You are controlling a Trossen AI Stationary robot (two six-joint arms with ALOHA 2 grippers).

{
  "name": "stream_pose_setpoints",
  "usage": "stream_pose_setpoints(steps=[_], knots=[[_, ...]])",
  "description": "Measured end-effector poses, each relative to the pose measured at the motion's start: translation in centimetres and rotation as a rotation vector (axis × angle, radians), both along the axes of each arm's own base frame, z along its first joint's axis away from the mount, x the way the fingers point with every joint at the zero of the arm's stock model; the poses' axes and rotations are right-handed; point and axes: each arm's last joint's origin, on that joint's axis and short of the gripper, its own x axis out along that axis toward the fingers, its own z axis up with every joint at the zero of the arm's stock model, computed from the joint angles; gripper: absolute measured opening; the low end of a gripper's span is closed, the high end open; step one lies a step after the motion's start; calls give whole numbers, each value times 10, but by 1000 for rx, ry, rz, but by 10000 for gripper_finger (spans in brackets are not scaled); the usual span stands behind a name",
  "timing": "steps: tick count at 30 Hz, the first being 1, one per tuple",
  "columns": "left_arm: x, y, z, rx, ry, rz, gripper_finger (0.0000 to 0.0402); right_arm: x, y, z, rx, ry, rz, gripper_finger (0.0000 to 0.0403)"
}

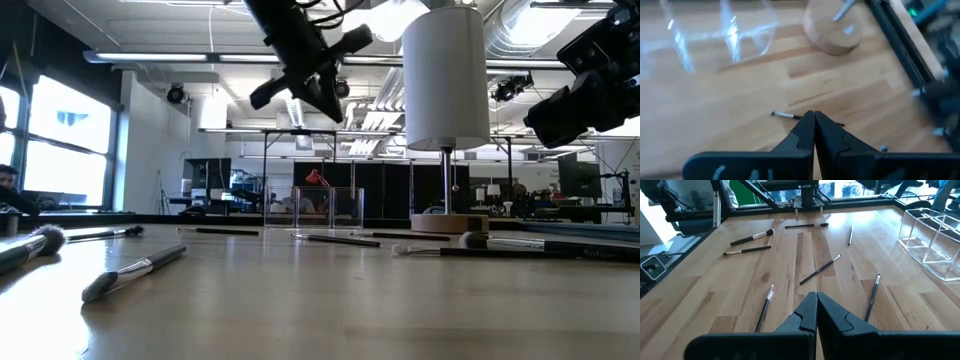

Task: Put items in baskets/containers
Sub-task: Put the black eyeshadow brush into the transparent organizer

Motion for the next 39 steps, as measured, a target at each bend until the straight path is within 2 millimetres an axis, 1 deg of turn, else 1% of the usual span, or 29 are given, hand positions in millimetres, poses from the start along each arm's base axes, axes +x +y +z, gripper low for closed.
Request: stream_pose_setpoints(steps=[4,6,8,11,13,16,17,19,22,24,27,32,36,39], knots=[[-1,9,-21,-177,47,74,1,0,0,0,0,-2,0,0],[2,13,-28,-246,50,87,1,0,0,0,0,-1,0,1],[0,15,-36,-294,89,101,1,0,0,0,0,1,0,0],[7,16,-51,-346,98,131,1,1,0,-1,0,8,0,0],[4,17,-58,-371,135,156,1,1,0,-1,0,12,0,1],[10,17,-59,-401,95,166,10,1,0,-1,-1,13,0,0],[8,17,-62,-407,119,177,17,1,0,-1,0,13,0,1],[6,17,-66,-413,142,200,35,1,0,-1,-1,13,0,0],[6,17,-62,-423,116,233,65,1,0,-1,-1,13,0,1],[4,17,-64,-433,127,257,83,1,0,-1,-1,13,0,0],[4,17,-65,-456,115,280,103,1,0,-1,0,13,0,0],[3,16,-66,-509,110,331,113,1,0,-1,0,13,0,0],[6,16,-81,-553,137,380,113,1,0,-1,-1,13,0,0],[11,14,-89,-617,140,367,113,1,0,-1,0,12,0,1]])
